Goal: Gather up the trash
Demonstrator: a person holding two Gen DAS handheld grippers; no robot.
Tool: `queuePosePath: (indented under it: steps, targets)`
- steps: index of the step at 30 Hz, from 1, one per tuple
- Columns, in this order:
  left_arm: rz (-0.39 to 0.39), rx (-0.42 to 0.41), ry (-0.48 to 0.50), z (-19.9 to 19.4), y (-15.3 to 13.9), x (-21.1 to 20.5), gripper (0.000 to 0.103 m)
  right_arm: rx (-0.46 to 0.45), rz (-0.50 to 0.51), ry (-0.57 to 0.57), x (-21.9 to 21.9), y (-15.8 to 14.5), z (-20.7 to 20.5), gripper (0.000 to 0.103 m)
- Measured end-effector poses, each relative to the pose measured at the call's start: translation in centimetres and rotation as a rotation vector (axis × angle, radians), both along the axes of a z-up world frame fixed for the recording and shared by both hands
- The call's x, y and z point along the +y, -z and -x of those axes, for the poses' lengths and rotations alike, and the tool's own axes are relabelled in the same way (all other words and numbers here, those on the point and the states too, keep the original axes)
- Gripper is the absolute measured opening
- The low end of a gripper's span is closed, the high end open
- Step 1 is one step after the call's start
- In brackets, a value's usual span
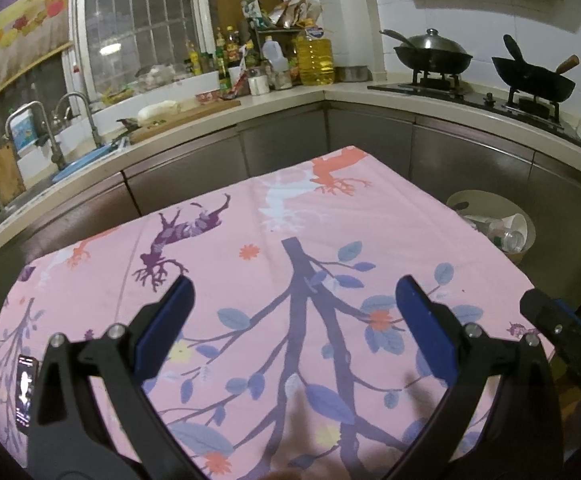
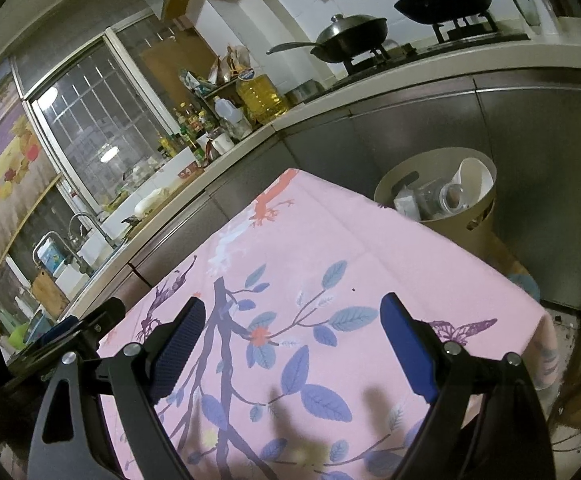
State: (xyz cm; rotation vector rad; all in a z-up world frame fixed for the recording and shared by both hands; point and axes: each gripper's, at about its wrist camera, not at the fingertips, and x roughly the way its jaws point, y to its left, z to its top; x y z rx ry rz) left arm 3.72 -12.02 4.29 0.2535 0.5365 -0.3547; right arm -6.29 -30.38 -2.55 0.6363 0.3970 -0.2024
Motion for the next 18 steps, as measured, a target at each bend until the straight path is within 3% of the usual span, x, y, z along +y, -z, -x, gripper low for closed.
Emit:
queuePosePath:
  steps: [18]
  targets:
    - [0.012,0.044,0.034,-0.27,-0.07,0.51,0.097,0.009,-0.006,-0.003,-0.09,-0.18,-0.14,0.086]
